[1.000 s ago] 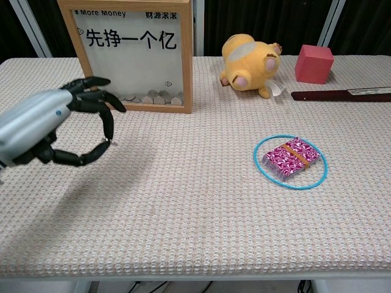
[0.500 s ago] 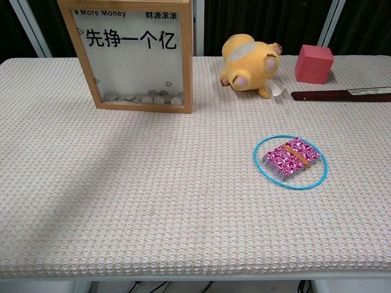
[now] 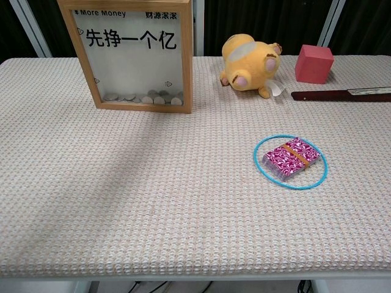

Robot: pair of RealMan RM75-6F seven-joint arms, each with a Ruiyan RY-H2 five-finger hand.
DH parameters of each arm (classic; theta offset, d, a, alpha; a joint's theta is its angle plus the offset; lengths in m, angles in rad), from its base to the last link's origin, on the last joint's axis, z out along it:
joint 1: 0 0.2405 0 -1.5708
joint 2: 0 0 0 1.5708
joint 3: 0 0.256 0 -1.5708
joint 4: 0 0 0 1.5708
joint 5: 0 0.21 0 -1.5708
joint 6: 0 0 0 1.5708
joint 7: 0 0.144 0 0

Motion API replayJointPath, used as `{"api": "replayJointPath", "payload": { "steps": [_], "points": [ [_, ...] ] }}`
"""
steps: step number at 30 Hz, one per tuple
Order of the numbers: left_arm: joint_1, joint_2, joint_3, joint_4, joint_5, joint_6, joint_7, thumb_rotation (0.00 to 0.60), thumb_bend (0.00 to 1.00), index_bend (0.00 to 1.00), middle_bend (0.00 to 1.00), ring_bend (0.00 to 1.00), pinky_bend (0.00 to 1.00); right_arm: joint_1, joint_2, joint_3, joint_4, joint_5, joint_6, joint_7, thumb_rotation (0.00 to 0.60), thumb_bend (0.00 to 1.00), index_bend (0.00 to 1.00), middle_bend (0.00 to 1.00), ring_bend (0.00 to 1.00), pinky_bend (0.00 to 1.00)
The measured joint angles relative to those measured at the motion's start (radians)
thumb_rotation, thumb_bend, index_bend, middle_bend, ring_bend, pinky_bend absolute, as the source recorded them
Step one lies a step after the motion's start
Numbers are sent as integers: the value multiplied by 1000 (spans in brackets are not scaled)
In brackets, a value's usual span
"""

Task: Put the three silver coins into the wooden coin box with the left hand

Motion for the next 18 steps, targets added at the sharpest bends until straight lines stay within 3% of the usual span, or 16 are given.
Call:
{"api": "replayJointPath", "payload": {
  "steps": [18],
  "points": [
    [-36,-17,60,74,-68,-20,-23,600,449,619,284,51,51,3,-2,0,5,1,-8,-1,600,323,0,0,0,0]
  ]
}}
